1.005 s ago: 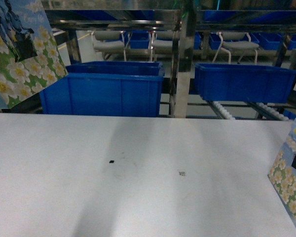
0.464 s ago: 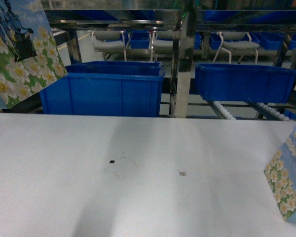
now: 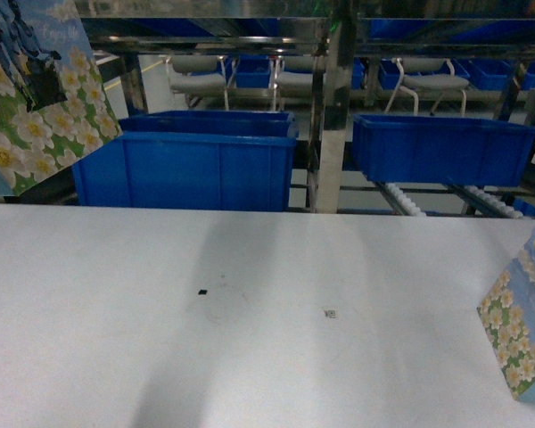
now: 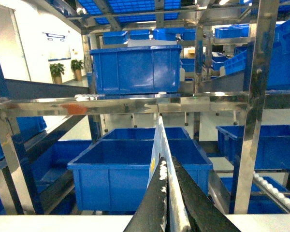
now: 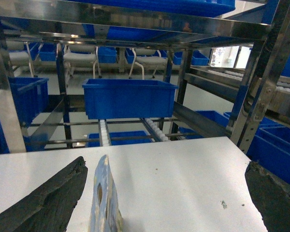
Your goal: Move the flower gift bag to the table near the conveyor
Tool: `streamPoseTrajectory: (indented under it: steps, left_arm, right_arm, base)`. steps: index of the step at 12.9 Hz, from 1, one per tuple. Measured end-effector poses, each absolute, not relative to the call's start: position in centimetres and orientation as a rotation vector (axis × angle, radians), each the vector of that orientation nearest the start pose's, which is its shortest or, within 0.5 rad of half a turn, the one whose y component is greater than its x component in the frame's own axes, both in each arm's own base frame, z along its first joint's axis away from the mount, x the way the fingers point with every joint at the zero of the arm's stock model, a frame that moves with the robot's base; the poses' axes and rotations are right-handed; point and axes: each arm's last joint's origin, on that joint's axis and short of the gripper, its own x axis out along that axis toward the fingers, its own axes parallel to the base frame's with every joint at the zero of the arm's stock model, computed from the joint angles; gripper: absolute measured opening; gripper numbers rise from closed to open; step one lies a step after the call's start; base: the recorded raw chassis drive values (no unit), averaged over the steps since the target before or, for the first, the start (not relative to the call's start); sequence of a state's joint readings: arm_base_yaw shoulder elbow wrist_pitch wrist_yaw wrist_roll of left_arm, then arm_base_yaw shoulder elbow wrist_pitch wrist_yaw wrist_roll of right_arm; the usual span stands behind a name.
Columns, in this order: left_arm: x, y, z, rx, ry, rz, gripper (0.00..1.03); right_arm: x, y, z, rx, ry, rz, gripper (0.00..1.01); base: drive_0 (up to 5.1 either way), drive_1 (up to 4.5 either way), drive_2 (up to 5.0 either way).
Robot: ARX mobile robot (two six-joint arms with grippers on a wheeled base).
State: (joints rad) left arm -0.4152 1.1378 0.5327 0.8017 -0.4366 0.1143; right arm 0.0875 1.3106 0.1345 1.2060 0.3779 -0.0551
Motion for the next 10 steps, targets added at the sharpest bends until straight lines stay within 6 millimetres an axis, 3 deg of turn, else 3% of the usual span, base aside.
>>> streamPoseTrajectory:
  steps: [3,6,10]
  left_arm:
    - [22.2,-8.4,27.1,0.033,-0.177,0.032,0.02]
    - [22.2,-8.4,27.1,0.033,-0.177,0.031,0.02]
    - [22.2,-8.4,27.1,0.033,-0.177,0.032,0.02]
  right_arm:
    - [14.2,0.9,18.4,-0.05,-0.027,-0.261,0.98]
    - [10.2,1.8,18.9,-0.019,0.002,-0.224,0.98]
    - [9.8,2.0,18.7,-0.017,0.026,-0.199,0.98]
  base:
    - [0.0,0.0,0.0]
    - [0.0,0.0,0.0]
    - [0.0,0.0,0.0]
